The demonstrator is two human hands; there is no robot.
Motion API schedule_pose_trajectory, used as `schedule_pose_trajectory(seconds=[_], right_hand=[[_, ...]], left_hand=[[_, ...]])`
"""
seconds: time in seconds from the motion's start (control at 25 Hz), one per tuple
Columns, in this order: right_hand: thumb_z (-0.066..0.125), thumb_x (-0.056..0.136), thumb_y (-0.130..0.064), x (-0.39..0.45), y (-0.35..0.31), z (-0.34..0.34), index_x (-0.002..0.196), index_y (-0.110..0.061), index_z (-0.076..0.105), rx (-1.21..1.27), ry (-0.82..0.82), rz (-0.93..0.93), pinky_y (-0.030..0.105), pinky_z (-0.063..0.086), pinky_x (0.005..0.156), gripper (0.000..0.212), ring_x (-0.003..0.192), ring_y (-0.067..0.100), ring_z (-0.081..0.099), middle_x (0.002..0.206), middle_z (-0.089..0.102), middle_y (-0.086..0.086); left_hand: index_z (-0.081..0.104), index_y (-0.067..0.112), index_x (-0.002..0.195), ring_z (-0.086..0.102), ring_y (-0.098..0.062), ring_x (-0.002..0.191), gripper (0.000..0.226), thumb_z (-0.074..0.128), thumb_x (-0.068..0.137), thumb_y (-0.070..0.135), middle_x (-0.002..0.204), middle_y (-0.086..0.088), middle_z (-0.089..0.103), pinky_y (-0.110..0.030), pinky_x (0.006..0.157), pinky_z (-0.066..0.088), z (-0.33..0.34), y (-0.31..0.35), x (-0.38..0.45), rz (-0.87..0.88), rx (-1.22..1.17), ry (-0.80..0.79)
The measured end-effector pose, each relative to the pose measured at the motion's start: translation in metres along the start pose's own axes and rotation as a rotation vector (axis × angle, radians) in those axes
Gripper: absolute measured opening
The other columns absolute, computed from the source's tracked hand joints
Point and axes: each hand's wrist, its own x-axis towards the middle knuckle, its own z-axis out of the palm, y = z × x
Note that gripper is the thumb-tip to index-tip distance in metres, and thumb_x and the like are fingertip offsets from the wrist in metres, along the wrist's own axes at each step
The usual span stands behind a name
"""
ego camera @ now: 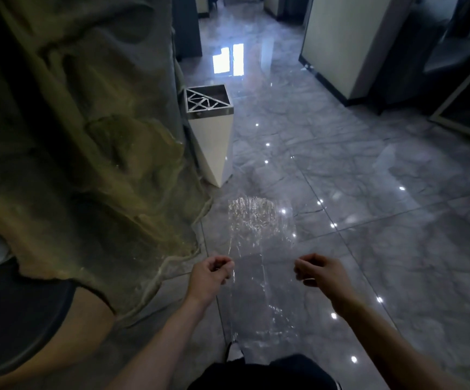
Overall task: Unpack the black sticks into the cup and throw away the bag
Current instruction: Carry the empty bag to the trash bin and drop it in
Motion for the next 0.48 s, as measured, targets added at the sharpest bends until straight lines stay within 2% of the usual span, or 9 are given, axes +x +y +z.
schedule_pose_trajectory(seconds=[0.2, 0.48], right_hand=[[0.064, 0.089, -0.02, 0.044, -0.022, -0.003, 0.091, -0.013, 0.071, -0.026, 0.018, 0.004, 0.024, 0.053, 0.063, 0.01, 0.072, 0.016, 0.071, 0.082, 0.074, 0.006], [0.064, 0.089, -0.021, 0.138, -0.052, -0.046, 0.091, -0.013, 0.07, -0.001, 0.018, 0.029, 0.023, 0.052, 0.063, 0.011, 0.074, 0.017, 0.07, 0.086, 0.074, 0.009]], left_hand=[[0.071, 0.022, 0.081, 0.06, -0.001, 0.056, 0.016, 0.072, 0.084, 0.006, 0.067, 0.006, 0.069, -0.019, 0.058, 0.049, 0.01, 0.025, 0.058, 0.0, 0.0, -0.045], [0.071, 0.021, 0.081, 0.06, -0.002, 0.055, 0.016, 0.071, 0.085, 0.005, 0.065, 0.005, 0.068, -0.017, 0.054, 0.05, 0.066, 0.063, 0.15, 0.012, 0.041, -0.052]])
